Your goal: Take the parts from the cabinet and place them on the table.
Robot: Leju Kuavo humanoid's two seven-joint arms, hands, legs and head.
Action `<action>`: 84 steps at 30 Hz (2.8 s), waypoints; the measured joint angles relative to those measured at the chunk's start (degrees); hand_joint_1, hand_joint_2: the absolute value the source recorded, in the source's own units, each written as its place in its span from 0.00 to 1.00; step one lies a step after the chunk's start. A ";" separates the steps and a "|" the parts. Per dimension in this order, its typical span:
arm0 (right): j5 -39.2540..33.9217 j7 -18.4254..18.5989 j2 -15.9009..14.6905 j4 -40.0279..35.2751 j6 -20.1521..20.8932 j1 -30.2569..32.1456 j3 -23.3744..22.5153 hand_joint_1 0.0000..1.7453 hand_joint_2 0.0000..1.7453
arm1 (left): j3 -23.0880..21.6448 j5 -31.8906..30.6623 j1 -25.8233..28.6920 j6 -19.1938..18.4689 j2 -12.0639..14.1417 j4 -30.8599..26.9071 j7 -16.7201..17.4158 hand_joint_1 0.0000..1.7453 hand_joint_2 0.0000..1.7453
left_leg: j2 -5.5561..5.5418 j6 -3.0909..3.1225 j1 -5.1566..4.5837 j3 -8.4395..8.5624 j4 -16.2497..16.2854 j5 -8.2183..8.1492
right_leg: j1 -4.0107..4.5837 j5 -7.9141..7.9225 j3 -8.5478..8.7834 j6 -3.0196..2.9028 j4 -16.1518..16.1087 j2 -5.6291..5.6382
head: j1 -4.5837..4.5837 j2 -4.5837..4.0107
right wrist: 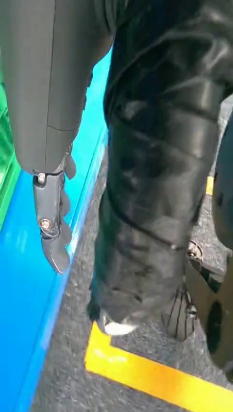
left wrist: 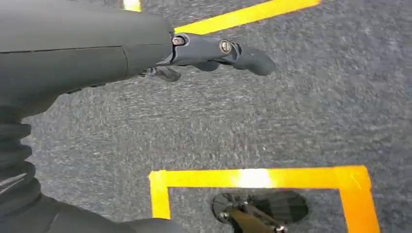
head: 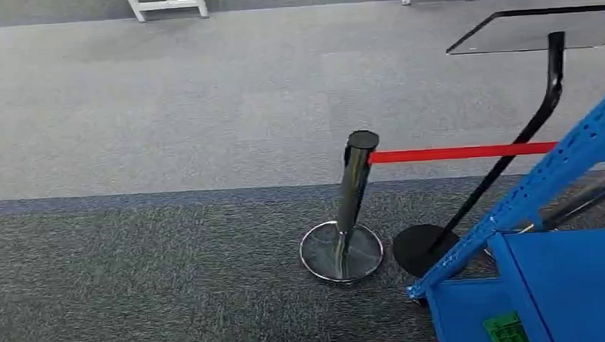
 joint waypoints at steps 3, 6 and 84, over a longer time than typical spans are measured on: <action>0.20 0.98 0.02 0.00 -0.02 -0.28 0.07 0.00 0.00 | 0.00 -0.22 0.33 0.00 0.04 0.15 0.13 0.00 1.00 | -1.60 0.07 -0.17 -6.32 13.55 -5.56 | 0.41 -0.02 0.02 -0.41 0.04 2.29 | -0.28 0.00; 0.20 1.48 0.02 0.00 -0.26 0.03 0.07 0.00 0.00 | 0.00 -0.79 0.35 0.00 0.02 0.24 0.15 0.00 1.00 | -1.98 0.78 -0.20 -5.25 9.00 -0.12 | 0.77 -0.07 0.38 -0.44 0.15 4.84 | -0.30 0.00; 1.90 13.64 0.31 0.02 -0.79 0.26 0.61 0.00 0.00 | 0.24 -4.28 -0.62 0.44 0.00 0.72 1.05 0.00 1.00 | 2.14 3.01 -0.53 0.00 -3.86 4.66 | 0.30 -0.73 -2.28 2.22 5.26 -0.82 | 0.85 0.00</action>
